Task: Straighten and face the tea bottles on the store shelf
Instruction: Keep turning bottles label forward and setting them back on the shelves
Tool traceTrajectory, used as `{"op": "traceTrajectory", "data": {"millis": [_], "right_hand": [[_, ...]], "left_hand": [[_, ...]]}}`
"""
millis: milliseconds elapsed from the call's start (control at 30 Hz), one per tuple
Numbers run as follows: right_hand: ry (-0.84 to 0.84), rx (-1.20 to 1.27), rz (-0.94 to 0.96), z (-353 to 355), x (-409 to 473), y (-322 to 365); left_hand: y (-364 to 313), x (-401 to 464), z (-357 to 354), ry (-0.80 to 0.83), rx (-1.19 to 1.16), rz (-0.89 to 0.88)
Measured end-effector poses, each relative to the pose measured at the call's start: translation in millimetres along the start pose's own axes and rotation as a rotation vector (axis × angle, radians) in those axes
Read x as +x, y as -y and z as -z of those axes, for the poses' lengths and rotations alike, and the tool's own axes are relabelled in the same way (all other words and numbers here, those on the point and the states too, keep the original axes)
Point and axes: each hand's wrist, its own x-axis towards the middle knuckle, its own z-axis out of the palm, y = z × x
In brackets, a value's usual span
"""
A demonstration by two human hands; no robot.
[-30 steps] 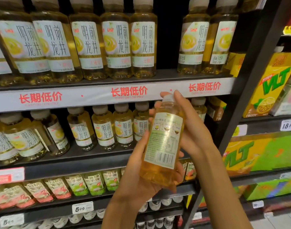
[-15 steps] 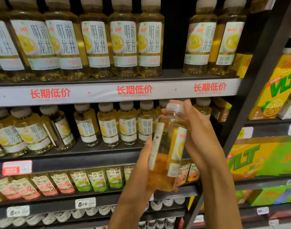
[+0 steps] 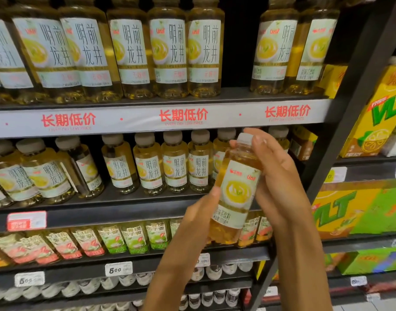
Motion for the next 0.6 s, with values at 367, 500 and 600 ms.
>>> {"op": "traceTrajectory", "data": {"millis": [367,500,600], "right_hand": [[0.011,0.186,-0.133,1,5,-9],[-0.051,0.09,-0.09,6,3,-6],[-0.081,-0.067,-0.065,6,2,-8]], "left_hand": [[-6,-8,-2,0.333,-0.33,0.145],[-5,-7,-4,0.097,-0.016,0.046],[-9,-10,-4,0.107,0.076,0.009]]}}
